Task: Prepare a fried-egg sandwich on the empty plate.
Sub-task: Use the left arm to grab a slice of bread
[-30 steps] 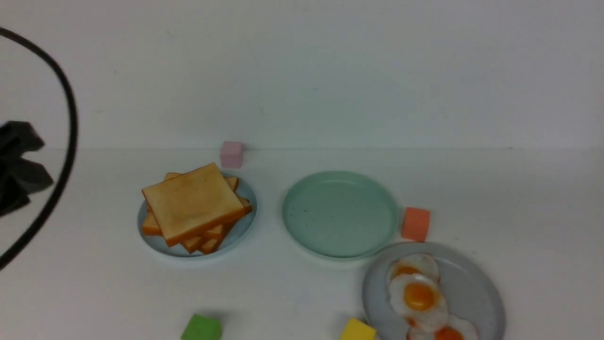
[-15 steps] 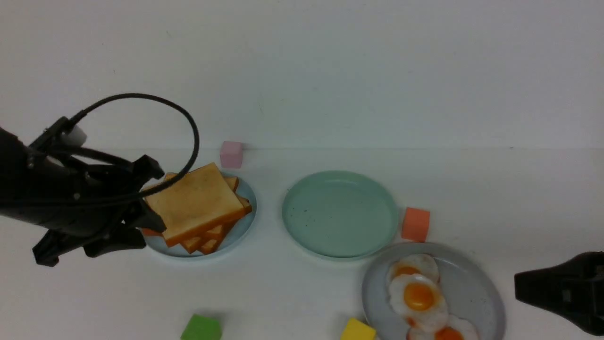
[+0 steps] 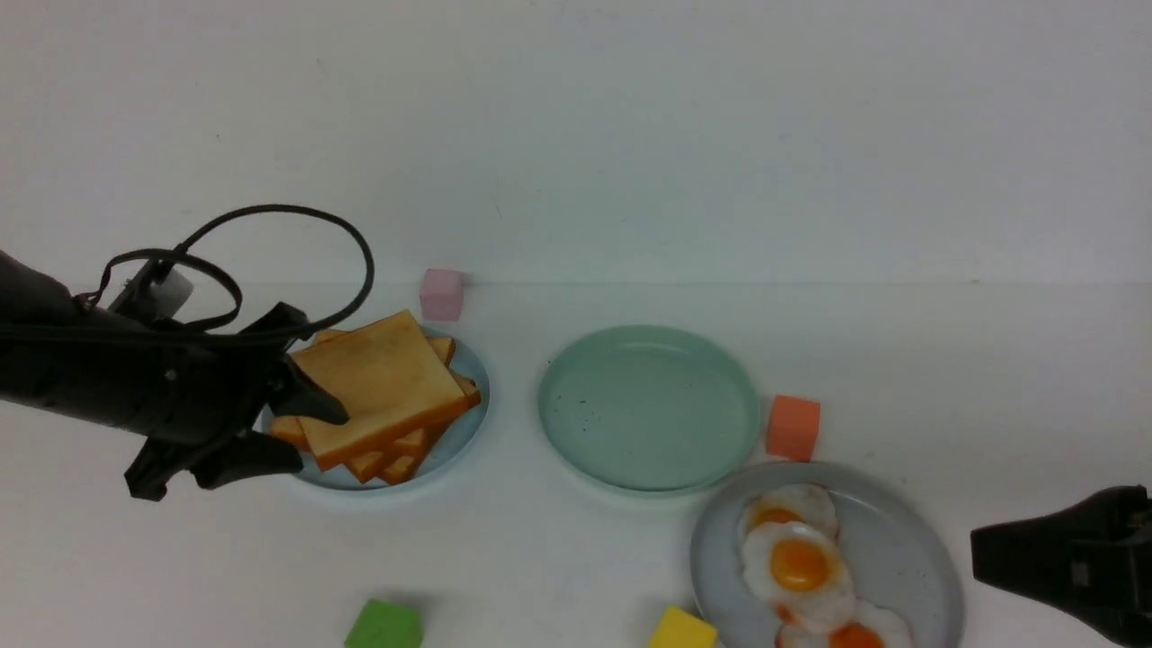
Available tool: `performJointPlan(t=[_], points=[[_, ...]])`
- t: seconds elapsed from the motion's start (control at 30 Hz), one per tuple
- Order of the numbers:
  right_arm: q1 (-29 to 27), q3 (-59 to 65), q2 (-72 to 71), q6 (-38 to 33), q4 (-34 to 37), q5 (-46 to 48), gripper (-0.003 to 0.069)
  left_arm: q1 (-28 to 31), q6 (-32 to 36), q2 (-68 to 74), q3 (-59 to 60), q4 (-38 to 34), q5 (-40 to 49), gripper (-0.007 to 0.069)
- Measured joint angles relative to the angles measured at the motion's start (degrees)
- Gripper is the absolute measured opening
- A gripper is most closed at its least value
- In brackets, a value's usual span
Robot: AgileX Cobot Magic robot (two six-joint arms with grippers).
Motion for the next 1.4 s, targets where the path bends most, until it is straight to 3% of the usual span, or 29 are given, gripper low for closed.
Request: performJointPlan(t=[0.17, 0.53, 1.07, 1.23, 1.4], points=[[0.0, 0.0, 0.0, -0.05, 1.89, 0.78, 0.0241, 0.0, 5.9, 1.99, 0.0, -4.05, -2.04, 0.0407], [0.0, 0.0, 0.0, -0.05, 2.75, 1.51, 0.0241, 0.0, 6.43, 2.26, -0.06, -0.69, -2.88, 0.0407], [0.0, 0.0, 0.0, -0.05, 4.23, 3.45, 0.0241, 0.0, 9.95, 6.79, -0.06, -6.29, -4.66, 0.0405], [0.0, 0.0, 0.0, -0.05, 4.67, 4.16, 0.0241, 0.0, 10.89, 6.86, -0.17, -6.72, -5.18, 0.0331], [0.0, 0.0, 0.0, -0.05, 6.09, 4.4, 0.0241, 0.0, 11.5, 6.86, -0.17, -6.84, -4.9, 0.0179]])
